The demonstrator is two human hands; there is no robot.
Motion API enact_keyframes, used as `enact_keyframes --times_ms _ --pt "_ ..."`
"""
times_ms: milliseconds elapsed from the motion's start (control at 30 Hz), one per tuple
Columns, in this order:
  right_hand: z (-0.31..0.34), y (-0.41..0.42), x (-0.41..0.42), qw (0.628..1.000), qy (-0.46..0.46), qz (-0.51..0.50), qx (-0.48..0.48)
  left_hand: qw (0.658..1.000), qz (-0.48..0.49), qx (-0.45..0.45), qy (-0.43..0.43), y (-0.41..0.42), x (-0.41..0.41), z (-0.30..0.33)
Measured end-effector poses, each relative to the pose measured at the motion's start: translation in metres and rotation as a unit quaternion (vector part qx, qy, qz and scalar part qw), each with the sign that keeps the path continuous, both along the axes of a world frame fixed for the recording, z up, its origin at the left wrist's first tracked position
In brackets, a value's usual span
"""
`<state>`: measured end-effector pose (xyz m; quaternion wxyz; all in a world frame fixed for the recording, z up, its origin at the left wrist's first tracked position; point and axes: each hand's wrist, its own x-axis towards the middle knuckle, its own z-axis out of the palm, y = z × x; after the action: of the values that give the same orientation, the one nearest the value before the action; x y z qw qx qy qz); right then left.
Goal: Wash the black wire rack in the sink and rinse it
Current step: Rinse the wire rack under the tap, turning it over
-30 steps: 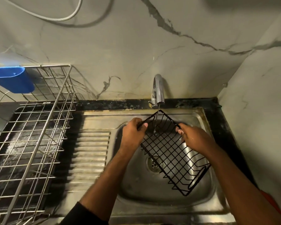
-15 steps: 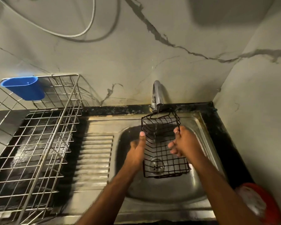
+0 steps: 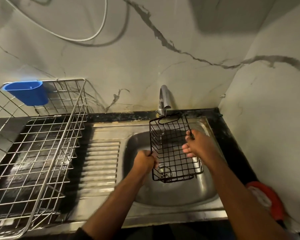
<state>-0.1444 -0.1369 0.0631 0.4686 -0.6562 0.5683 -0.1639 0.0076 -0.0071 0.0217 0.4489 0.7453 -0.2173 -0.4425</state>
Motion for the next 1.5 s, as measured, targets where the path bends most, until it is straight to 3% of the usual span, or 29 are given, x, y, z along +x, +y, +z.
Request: enact_keyframes --times_ms 233,467,633,900,1133,1500 --pt "-0.001 0.005 -0.015 0.966 0.213 0.015 -0.146 0.997 -0.026 -0.029 -0.072 -0.006 -0.005 0.013" --pt "0.006 0.015 -0.022 0.986 0.122 -0.009 -0.116 0.995 -0.043 -0.051 -0.078 -0.009 0.003 0.018" --pt "0.009 0.022 -0.026 0.993 0.054 -0.010 -0.103 0.996 0.028 -0.079 -0.031 -0.008 0.005 0.018" --pt "0.007 0.034 -0.014 0.996 0.003 0.008 -0.085 0.992 0.093 -0.087 -0.024 0.005 0.015 0.026" --pt "0.008 0.038 -0.014 0.998 -0.030 -0.030 -0.044 0.993 0.091 -0.077 -0.021 0.019 0.014 0.022" --pt "0.011 0.044 -0.029 0.995 -0.046 -0.057 -0.061 0.992 0.066 -0.101 -0.022 0.020 0.004 0.029"
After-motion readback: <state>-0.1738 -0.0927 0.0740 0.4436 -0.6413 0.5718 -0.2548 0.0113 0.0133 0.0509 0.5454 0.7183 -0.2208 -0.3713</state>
